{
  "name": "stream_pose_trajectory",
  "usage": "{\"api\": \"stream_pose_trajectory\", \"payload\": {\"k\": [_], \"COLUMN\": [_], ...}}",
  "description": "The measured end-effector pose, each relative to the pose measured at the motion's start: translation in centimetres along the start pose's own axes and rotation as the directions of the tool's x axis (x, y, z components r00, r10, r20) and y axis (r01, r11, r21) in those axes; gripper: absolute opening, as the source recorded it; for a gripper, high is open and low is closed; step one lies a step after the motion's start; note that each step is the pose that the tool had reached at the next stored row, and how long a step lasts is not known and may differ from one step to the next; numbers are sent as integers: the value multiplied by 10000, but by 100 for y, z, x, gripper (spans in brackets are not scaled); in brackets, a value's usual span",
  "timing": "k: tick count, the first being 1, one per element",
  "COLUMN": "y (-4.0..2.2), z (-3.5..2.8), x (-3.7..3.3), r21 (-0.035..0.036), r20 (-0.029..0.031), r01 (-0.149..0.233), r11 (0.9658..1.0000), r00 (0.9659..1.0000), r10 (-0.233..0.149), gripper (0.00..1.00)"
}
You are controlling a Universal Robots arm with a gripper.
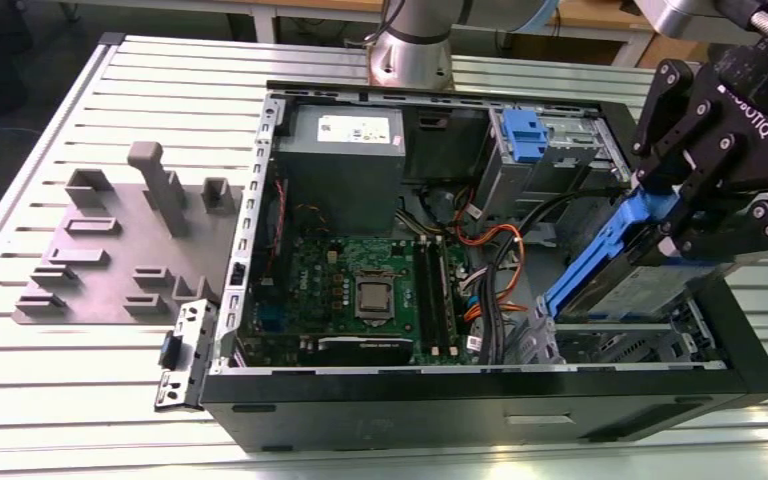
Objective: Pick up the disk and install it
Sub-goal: 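Insert the disk into the insertion slot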
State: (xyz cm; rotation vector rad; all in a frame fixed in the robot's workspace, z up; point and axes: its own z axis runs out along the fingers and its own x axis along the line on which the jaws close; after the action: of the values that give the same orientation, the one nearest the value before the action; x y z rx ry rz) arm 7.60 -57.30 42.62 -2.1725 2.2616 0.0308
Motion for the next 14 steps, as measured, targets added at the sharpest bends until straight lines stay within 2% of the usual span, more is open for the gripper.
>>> {"api": "stream_pose_trajectory", "payload": {"k": [3,4,12,13,14], "y": [0,-1,-2,-2,-2], "z": [9,24,168,186,204], "x": [0,1,8,10,12], "r21": [0,2,3,3,3], "r20": [5,5,3,2,2], "r01": [0,0,0,-1,-1], "r11": [10000,10000,10000,10000,10000], "r00": [10000,10000,10000,10000,10000], "r10": [0,0,0,1,1], "gripper": [44,50,50,49,42]}}
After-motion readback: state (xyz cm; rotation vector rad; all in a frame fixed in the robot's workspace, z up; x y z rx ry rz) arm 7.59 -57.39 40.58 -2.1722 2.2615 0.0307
